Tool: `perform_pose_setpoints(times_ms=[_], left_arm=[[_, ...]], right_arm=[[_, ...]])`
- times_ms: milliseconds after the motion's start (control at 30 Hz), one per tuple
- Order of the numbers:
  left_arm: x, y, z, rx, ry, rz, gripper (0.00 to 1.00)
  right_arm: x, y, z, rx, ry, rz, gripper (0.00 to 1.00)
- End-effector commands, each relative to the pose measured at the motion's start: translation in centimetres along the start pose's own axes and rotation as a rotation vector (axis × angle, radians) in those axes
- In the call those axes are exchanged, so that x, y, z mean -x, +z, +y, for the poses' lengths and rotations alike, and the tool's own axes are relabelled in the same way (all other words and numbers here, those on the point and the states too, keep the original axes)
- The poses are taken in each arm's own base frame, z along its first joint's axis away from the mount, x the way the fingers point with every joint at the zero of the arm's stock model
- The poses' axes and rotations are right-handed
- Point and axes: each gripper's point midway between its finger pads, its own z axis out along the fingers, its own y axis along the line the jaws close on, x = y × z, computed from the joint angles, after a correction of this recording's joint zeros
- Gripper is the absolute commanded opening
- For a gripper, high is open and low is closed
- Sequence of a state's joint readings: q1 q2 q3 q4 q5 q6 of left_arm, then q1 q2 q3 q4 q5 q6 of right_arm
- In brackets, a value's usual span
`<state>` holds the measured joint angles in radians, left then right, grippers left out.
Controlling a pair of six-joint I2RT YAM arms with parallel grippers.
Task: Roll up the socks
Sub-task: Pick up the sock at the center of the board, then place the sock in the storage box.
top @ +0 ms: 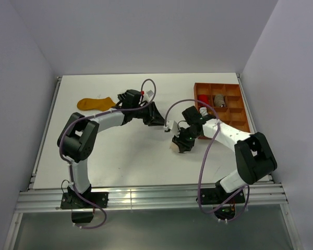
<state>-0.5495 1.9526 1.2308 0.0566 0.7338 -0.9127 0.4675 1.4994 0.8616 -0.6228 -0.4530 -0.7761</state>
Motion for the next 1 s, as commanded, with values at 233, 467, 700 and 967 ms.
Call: perform_pose_setpoints(times_ms=[233, 467, 700, 967], left_arm=[[3.1, -2.5, -4.7, -0.035, 0.127, -0.161, 0.31], [3.2, -3.7, -6.2, -0.066, 0.158, -0.200, 0.30], [2.7, -3.8, -6.4, -0.091, 0.173, -0.199, 0.29], [2.3, -3.8, -5.9, -0.094, 0.176, -0.197, 0.29]], right_arm=[[3.6, -7.4, -4.8, -0.063, 0.162, -0.157, 0.00], [1.3, -13.5, -13.9, -0.356, 0.405, -0.204, 0.00], [-6.4, -19.1, -22.6, -0.752, 0.674, -0.158, 0.00], [-12.0, -19.7, -25.8, -0.964, 0.770, 0.000, 0.00]])
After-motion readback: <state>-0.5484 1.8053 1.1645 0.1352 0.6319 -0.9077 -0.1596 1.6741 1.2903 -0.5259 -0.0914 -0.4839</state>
